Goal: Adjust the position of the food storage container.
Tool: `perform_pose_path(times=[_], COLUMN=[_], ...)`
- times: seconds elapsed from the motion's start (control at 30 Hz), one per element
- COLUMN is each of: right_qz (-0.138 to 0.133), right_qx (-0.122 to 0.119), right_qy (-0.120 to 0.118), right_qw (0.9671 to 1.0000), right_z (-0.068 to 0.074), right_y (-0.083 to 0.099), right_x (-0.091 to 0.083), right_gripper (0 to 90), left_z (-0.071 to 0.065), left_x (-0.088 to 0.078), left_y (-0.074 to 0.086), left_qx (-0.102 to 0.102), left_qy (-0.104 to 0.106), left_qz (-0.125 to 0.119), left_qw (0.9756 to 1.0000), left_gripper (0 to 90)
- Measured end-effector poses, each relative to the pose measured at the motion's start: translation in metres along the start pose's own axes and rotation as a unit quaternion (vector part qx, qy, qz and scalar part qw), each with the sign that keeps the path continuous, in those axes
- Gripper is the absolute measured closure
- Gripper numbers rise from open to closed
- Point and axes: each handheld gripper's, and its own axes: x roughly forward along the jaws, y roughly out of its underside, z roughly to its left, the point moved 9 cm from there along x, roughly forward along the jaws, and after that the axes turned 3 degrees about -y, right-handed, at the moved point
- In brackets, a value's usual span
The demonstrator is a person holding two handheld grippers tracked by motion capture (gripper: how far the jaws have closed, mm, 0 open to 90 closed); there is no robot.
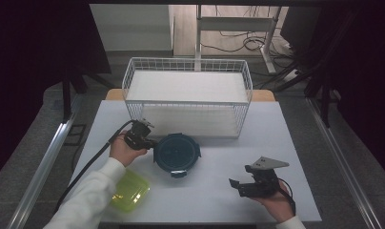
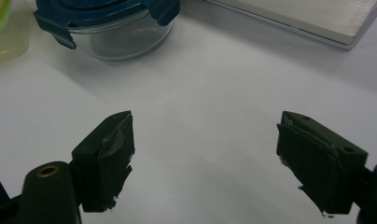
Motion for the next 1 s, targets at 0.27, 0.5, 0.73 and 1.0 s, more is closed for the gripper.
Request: perform_pose_path(times=[0.27, 0.5, 0.73, 1.0], right_qz=[0.000, 0.001, 0.003, 0.003], right_qx=[0.001, 0.003, 0.003, 0.003], right_qy=[0.001, 0.001, 0.000, 0.001], right_qw=[1.0000, 1.0000, 1.0000, 1.0000], right_z=[-0.001, -0.001, -0.001, -0.001], right_y=[0.000, 0.001, 0.001, 0.001], right_x=[0.000, 0.000, 0.001, 0.001], right_gripper=[19.1, 19.1, 19.1, 19.1], left_z=[-0.012, -0.020, -0.030, -0.035], left_x=[0.003, 0.005, 0.010, 0.014], left_y=[-0.004, -0.006, -0.003, -0.010], left_qx=[0.009, 0.011, 0.018, 0.016], left_qy=[0.002, 0.017, 0.033, 0.041], left_qz=[0.003, 0.000, 0.007, 0.008], left_qw=[0.9999, 0.9998, 0.9993, 0.9990], left_gripper=[90.0, 90.0, 90.0, 90.0])
